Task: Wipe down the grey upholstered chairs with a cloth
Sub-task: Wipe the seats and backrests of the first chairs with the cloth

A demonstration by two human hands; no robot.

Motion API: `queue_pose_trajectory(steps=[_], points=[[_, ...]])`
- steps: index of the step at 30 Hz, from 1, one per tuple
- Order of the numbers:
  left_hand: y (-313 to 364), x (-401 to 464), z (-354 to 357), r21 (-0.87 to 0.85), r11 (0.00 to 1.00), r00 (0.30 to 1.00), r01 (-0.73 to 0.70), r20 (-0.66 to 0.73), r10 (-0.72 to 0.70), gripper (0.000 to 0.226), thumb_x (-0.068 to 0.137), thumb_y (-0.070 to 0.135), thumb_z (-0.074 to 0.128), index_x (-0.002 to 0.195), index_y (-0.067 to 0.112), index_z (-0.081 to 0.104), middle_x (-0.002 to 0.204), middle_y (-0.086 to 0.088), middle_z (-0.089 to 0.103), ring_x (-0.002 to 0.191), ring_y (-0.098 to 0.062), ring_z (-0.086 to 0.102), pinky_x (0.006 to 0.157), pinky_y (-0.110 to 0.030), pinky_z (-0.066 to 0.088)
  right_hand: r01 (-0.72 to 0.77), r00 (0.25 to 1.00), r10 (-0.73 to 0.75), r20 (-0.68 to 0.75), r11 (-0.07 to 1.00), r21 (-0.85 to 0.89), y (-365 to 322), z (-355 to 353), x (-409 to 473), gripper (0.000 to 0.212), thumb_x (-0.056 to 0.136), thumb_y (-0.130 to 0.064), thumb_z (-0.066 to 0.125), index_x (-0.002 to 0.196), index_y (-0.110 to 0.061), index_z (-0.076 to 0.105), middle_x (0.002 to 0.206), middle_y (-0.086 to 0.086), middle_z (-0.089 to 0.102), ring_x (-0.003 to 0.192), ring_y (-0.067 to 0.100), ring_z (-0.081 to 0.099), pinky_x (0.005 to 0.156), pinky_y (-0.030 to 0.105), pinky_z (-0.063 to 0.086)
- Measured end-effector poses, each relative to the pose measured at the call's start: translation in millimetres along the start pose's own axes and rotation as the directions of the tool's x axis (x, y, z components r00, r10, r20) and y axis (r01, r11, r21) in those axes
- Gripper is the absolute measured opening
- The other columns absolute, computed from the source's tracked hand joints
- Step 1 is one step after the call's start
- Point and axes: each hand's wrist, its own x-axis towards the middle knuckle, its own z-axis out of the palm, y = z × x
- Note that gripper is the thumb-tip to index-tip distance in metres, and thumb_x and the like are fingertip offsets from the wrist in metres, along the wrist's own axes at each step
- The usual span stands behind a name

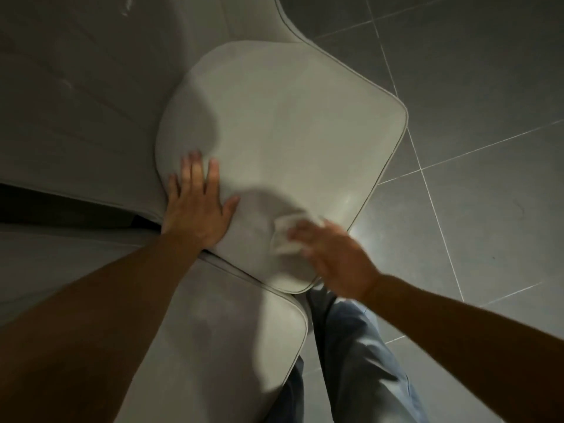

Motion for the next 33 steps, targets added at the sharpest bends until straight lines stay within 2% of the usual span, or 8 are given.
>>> queue_pose_trajectory(steps=[3,5,8,14,19,23,27,33], points=[[1.5,-16.6,2.4,0.028,0.999,0.999,-0.038,0.030,0.037,0.085,0.096,0.069,0.008,0.161,0.014,0.006,0.168,-0.020,0.001,0.155,-0.035,-0.004,0.123,-0.058,0.005,-0.261,0.872,0.284,-0.399,0.959,0.112,12.0,-58.4,26.8,0.044,0.102,-0.030,0.034,0.138,-0.012,0.052,0.142,0.012,0.051,0.136,0.030,0.043,0.117,0.039,0.022],[1.5,-20.8,1.8,0.036,0.998,0.998,-0.047,0.031,0.046,0.086,0.096,0.070,0.006,0.162,0.015,0.005,0.168,-0.020,0.000,0.155,-0.034,-0.006,0.123,-0.056,0.000,-0.287,0.827,0.242,-0.508,0.958,-0.010,30.3,-97.2,52.1,0.042,0.103,-0.027,0.036,0.137,-0.009,0.052,0.142,0.016,0.051,0.138,0.027,0.039,0.119,0.040,0.018],[5.4,-31.9,4.6,0.072,0.993,0.996,-0.092,-0.003,0.093,0.085,0.097,0.070,0.010,0.161,0.014,0.010,0.168,-0.021,0.005,0.155,-0.036,-0.001,0.122,-0.053,-0.004,-0.314,0.876,0.175,-0.450,0.914,-0.256,68.8,-130.1,79.5,0.046,0.105,-0.036,0.029,0.139,-0.013,0.050,0.142,0.014,0.051,0.140,0.027,0.037,0.118,0.046,0.021],[14.0,-49.3,12.2,0.054,0.997,0.998,-0.053,-0.031,0.054,0.083,0.098,0.068,0.012,0.162,0.015,0.013,0.168,-0.022,0.006,0.155,-0.038,0.001,0.122,-0.051,-0.004,-0.376,0.913,0.300,-0.276,0.881,-0.286,69.5,-48.8,36.9,0.043,0.103,-0.028,0.036,0.140,-0.012,0.051,0.149,0.015,0.043,0.143,0.041,0.027,0.117,0.054,0.018],[13.7,-52.9,13.2,0.051,0.996,0.995,-0.078,-0.062,0.081,0.082,0.098,0.066,0.019,0.161,0.013,0.017,0.166,-0.024,0.010,0.155,-0.039,0.004,0.122,-0.056,0.006,-0.100,0.995,0.096,-0.029,0.967,-0.233,-20.7,65.4,-40.9,0.047,0.097,-0.026,0.031,0.138,-0.020,0.052,0.149,0.006,0.044,0.143,0.033,0.030,0.113,0.058,0.025],[9.3,-60.0,13.1,0.082,0.985,0.983,-0.154,-0.086,0.161,0.076,0.101,0.058,0.023,0.160,0.010,0.021,0.166,-0.025,0.015,0.155,-0.038,0.011,0.124,-0.055,0.011,-0.220,0.924,0.245,-0.292,0.969,0.116,-39.0,66.6,-53.8,0.041,0.104,-0.032,0.030,0.142,-0.028,0.044,0.149,-0.011,0.037,0.146,0.014,0.024,0.120,0.043,0.016],[4.0,-64.5,17.0,0.109,0.971,0.967,-0.214,-0.116,0.226,0.071,0.101,0.050,0.027,0.159,0.009,0.025,0.165,-0.023,0.019,0.154,-0.037,0.015,0.123,-0.054,0.014,-0.323,0.807,0.307,-0.505,0.945,0.058,-1.2,11.0,-20.6,0.044,0.105,-0.034,0.024,0.147,-0.028,0.034,0.151,-0.009,0.034,0.148,0.015,0.020,0.122,0.042,0.011],[8.0,-65.7,17.4,0.089,0.975,0.969,-0.205,-0.117,0.215,0.071,0.101,0.050,0.025,0.159,0.009,0.025,0.165,-0.022,0.019,0.155,-0.036,0.014,0.124,-0.052,0.013,-0.209,0.949,0.160,-0.271,0.964,-0.163,35.7,1.1,-11.0,0.047,0.105,-0.037,0.028,0.143,-0.016,0.046,0.150,0.004,0.041,0.145,0.025,0.028,0.116,0.050,0.028]])
